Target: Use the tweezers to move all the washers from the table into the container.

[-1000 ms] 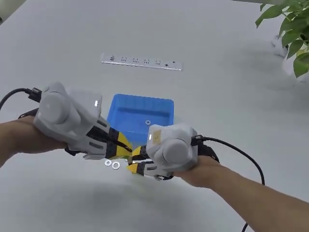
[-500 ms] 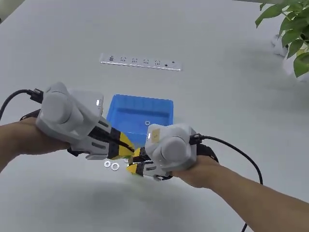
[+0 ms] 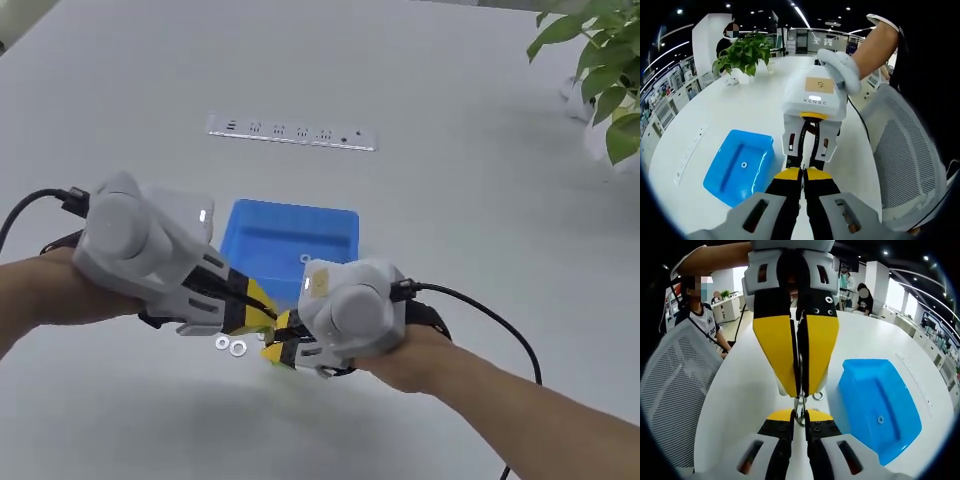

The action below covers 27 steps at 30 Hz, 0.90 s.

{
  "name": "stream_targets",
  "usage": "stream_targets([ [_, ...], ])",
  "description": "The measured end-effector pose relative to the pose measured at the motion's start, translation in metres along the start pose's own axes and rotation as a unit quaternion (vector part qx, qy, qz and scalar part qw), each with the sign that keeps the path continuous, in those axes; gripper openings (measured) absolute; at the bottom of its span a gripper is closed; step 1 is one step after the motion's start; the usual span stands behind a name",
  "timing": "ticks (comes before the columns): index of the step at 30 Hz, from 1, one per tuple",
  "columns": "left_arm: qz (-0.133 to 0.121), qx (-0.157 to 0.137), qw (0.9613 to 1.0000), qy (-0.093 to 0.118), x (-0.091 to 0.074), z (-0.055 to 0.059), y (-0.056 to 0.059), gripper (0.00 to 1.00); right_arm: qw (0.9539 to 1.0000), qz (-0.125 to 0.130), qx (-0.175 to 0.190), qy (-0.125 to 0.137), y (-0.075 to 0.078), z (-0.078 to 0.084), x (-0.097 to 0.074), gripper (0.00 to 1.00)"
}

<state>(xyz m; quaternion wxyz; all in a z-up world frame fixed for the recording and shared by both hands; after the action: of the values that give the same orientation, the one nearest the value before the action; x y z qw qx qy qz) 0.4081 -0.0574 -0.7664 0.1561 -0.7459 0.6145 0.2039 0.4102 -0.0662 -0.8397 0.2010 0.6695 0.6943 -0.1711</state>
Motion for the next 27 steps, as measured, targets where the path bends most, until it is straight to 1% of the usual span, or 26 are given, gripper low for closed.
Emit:
stream_targets([
  [5,-0.003,-0.004,1.0,0.001,-0.005,-0.006,0.0,0.05,1.0,-0.002,-0.004,-0.002,0.0,-0.007,-0.003,0.1],
  [12,-0.009,-0.008,0.9999,0.006,-0.012,-0.019,-0.002,0.05,1.0,-0.001,-0.009,0.002,0.003,-0.02,-0.011,0.1],
  [16,-0.011,-0.01,0.9999,0.007,-0.015,-0.023,-0.002,0.05,0.9999,-0.001,-0.014,0.001,0.003,-0.025,-0.014,0.1],
  [20,-0.012,-0.013,0.9998,0.012,-0.018,-0.029,-0.004,0.05,0.9998,-0.001,-0.018,0.001,0.005,-0.03,-0.017,0.1],
  [27,-0.014,-0.007,0.9997,0.017,-0.022,-0.042,-0.008,0.05,0.9997,0.007,-0.022,0.008,0.011,-0.041,-0.025,0.1],
])
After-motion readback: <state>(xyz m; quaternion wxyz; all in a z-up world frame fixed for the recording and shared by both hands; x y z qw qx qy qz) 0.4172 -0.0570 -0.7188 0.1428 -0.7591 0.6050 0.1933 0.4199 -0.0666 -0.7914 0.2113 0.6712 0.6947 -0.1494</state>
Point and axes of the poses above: the centre of the closed fingertips' face, and the gripper's own axes: x roughly forward along the fingers, y roughly to its right, z roughly out of its underside, the point moved 3 cm from there along -x, roughly backward along the fingers, and after that the axes turned 11 degrees about y, right-handed, at the moved point
